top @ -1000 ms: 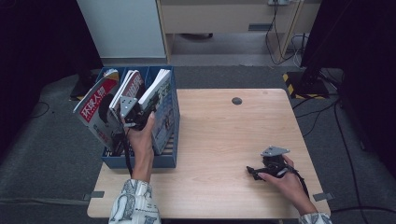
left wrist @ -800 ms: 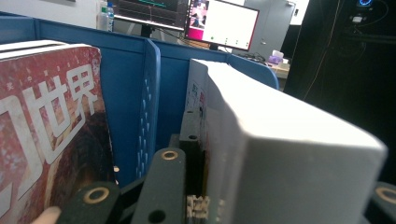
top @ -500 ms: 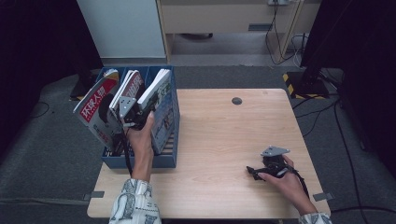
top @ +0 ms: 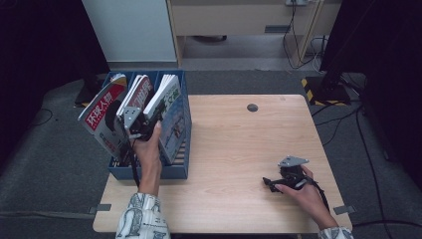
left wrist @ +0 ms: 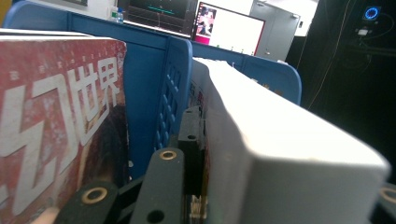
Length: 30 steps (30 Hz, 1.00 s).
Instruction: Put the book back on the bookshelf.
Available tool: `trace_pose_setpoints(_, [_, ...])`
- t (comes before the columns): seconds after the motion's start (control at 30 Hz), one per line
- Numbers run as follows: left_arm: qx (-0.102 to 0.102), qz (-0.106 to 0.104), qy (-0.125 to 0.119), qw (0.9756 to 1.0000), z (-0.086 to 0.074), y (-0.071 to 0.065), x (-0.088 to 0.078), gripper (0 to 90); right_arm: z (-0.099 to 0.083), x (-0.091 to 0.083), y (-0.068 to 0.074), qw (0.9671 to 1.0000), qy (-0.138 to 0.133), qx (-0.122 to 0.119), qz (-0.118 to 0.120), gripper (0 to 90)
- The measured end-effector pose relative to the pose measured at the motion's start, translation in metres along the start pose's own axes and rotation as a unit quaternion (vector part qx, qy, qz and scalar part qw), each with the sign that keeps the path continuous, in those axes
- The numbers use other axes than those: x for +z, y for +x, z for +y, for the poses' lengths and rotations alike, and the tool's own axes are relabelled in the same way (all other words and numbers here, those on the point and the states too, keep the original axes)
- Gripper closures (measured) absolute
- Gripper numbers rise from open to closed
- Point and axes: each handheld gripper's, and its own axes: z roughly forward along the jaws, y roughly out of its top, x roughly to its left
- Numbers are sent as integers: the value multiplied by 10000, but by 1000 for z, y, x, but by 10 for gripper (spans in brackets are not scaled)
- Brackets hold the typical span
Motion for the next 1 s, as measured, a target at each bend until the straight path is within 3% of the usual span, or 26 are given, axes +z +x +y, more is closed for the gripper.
trace_pose_setpoints(0.4, [194,111,46,9997,1,-1,-1,709,0,0,0,10000,1,0,0,56])
trace_pose_setpoints(0.93, [139,99,107,9998,1,-1,-2,667,0,0,0,10000,0,4,-3,56])
trace_pose_setpoints(1.0, [206,130,123,9996,1,-2,-2,655,0,0,0,10000,1,4,-3,56])
